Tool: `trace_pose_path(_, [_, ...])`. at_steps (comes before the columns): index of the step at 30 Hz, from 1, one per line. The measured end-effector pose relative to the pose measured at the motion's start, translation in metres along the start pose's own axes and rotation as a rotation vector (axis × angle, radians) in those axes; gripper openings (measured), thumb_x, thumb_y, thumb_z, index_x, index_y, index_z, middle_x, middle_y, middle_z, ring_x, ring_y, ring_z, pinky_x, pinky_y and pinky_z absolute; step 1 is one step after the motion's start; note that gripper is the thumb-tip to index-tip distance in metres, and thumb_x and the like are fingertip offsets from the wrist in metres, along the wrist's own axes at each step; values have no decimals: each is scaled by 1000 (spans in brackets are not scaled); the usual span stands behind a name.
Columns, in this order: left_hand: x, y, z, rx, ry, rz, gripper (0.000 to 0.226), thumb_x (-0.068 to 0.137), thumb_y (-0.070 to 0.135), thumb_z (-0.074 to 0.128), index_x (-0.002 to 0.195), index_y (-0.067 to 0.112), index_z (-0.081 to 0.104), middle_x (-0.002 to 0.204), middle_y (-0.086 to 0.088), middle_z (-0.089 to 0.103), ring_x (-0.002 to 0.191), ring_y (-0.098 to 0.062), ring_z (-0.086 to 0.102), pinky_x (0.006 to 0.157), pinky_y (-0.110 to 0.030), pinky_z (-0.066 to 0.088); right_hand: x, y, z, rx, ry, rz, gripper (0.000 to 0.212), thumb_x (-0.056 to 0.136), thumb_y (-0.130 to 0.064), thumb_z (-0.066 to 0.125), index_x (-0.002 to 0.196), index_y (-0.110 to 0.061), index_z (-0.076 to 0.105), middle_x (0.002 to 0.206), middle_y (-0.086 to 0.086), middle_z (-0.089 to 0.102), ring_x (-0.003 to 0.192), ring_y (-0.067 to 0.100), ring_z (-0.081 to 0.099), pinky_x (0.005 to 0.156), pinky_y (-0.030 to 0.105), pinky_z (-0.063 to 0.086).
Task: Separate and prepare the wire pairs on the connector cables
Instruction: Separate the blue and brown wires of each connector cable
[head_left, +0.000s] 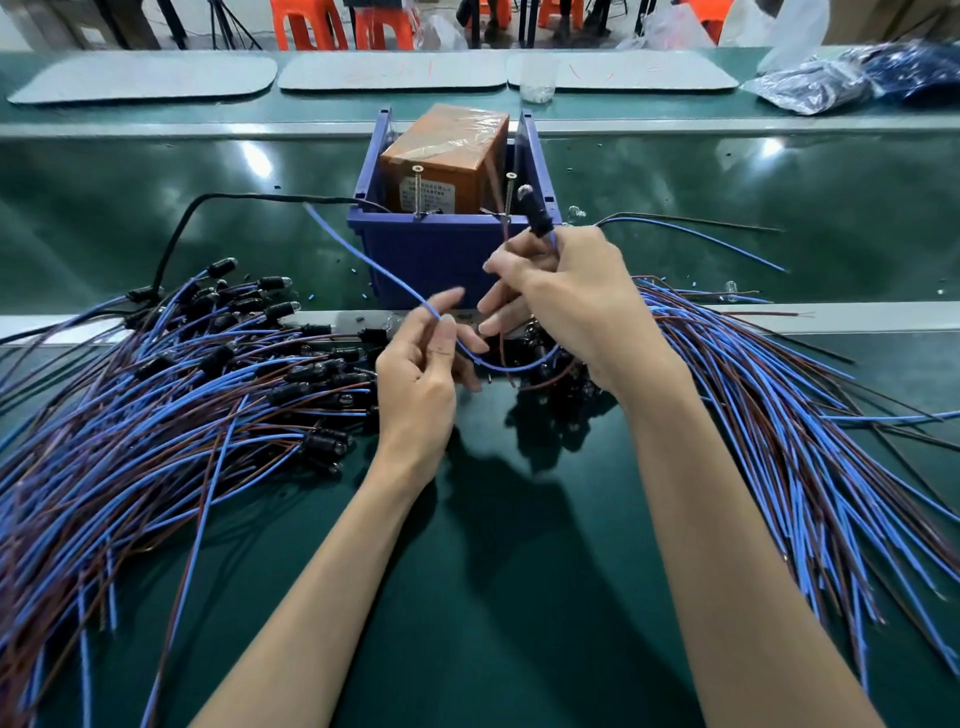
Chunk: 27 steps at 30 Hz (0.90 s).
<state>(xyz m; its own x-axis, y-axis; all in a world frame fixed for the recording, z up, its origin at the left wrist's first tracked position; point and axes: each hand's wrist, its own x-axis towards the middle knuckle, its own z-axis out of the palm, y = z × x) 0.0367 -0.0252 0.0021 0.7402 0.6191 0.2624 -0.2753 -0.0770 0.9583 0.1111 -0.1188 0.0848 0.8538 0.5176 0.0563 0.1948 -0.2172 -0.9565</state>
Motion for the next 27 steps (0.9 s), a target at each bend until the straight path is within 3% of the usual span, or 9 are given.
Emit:
trace_pose_path(4, [1, -2, 1, 17, 31, -13, 36, 103, 10, 38, 134, 27, 39, 57, 10, 56, 45, -3, 40, 44, -14, 36, 1, -2, -1, 89, 108, 46, 21, 100, -13, 38, 95, -3, 57, 57, 7, 69, 44, 19, 66, 50, 27, 56])
trace_pose_path(9, [-1, -1, 5, 88, 22, 31, 46, 104, 8, 31, 148, 20, 22, 60, 0, 33, 48, 0, 34, 53, -8, 32, 0, 0, 3, 55, 86, 62, 18, 99, -11, 34, 102, -5, 51, 55, 10, 68, 42, 20, 65, 41, 12, 42])
trace_pose_path(15, [-1, 0, 5, 31, 3, -16, 39, 102, 4, 35, 134, 24, 43, 54, 12, 26, 49, -4, 25, 48, -12, 27, 0, 5, 5, -60, -8, 87, 17, 92, -11, 34, 94, -5, 50, 53, 8, 68, 40, 21, 64, 43, 14, 44])
trace_pose_path(19, [-3, 3, 6, 65, -11, -57, 37, 101, 1, 35, 132, 11, 50, 58, -2, 28, 45, -2, 26, 47, -10, 29, 0, 5, 4, -77, -11, 98, 18, 88, -7, 37, 80, -11, 52, 51, 3, 67, 40, 17, 64, 45, 14, 45])
trace_pose_path(27, [-5, -1, 5, 88, -80, -51, 31, 101, 3, 39, 123, 11, 59, 55, 5, 29, 46, -3, 24, 46, -12, 26, 2, 8, 4, -138, -51, 76, 23, 90, -12, 40, 84, -2, 60, 52, 2, 68, 41, 15, 63, 50, 16, 46])
